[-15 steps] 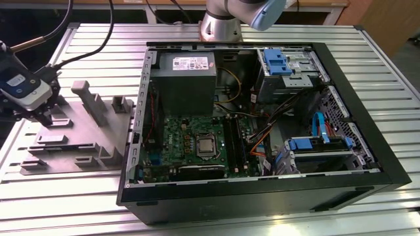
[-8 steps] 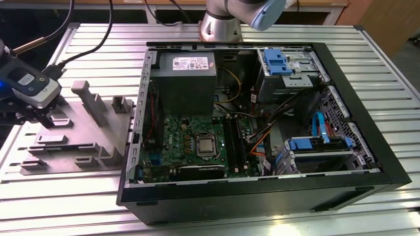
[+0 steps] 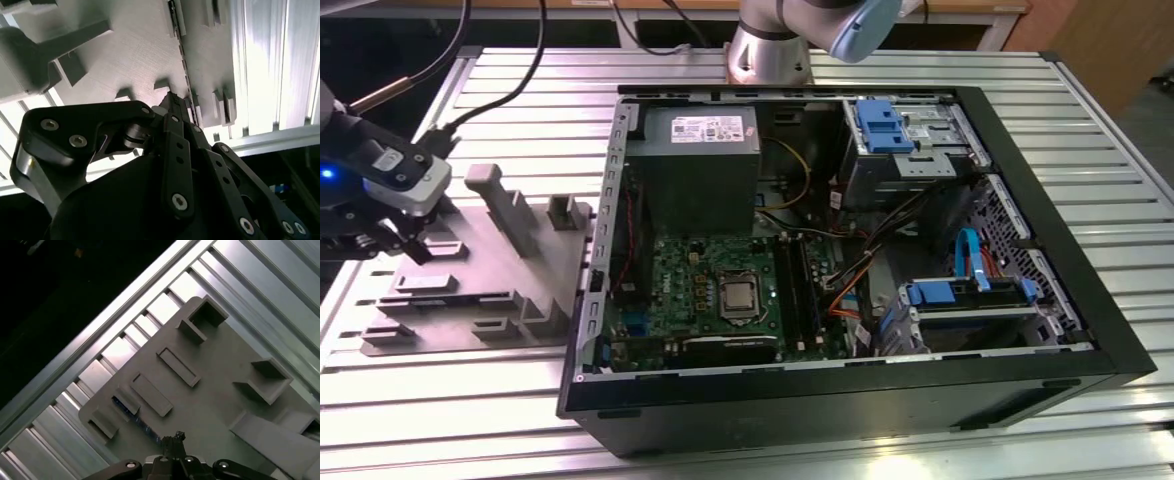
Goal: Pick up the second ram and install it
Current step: 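Pick up the second ram and move it above second insertion slot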
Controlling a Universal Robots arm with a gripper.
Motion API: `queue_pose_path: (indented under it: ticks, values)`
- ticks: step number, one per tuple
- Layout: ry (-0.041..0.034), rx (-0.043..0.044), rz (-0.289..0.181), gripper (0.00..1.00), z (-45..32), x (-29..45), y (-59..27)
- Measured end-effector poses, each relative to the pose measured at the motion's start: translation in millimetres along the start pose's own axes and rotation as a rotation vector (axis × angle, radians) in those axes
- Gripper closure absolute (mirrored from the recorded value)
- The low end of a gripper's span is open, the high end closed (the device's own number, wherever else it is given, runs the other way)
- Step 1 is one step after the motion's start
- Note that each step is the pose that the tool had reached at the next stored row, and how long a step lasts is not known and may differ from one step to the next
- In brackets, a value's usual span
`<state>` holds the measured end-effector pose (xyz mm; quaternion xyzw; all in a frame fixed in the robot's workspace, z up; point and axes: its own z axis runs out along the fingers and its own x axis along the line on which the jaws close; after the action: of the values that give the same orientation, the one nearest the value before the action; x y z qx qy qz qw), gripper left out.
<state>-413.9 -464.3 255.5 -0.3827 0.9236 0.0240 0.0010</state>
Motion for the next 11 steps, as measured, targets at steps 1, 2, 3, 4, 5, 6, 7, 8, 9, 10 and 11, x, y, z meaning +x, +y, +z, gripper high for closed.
queue_pose_path:
  ticks: [1,2,3,4,5,6,7,8,9,10,11]
  values:
    - [0.0007,-0.0003,-0.018,0.90,0.9,0.0,-0.1]
    - [0.0017,-0.0007,-0.038,0.90,1.9,0.0,-0.1]
    - [0.0025,-0.0011,-0.055,0.90,2.7,0.1,-0.1]
    - [0.0032,-0.0015,-0.073,0.90,3.7,0.1,-0.2]
    - [0.0040,-0.0019,-0.091,0.90,4.6,0.1,-0.2]
    - [0.0048,-0.0022,-0.109,0.90,5.4,0.1,-0.3]
    - [0.0056,-0.0026,-0.127,0.90,6.3,0.1,-0.3]
    - [0.0064,-0.0030,-0.145,0.90,7.2,0.1,-0.3]
    - [0.0072,-0.0033,-0.163,0.90,8.1,0.1,-0.4]
    - [0.0080,-0.0037,-0.182,0.90,9.1,0.2,-0.4]
    - [0.0088,-0.0040,-0.200,0.90,10.0,0.2,-0.4]
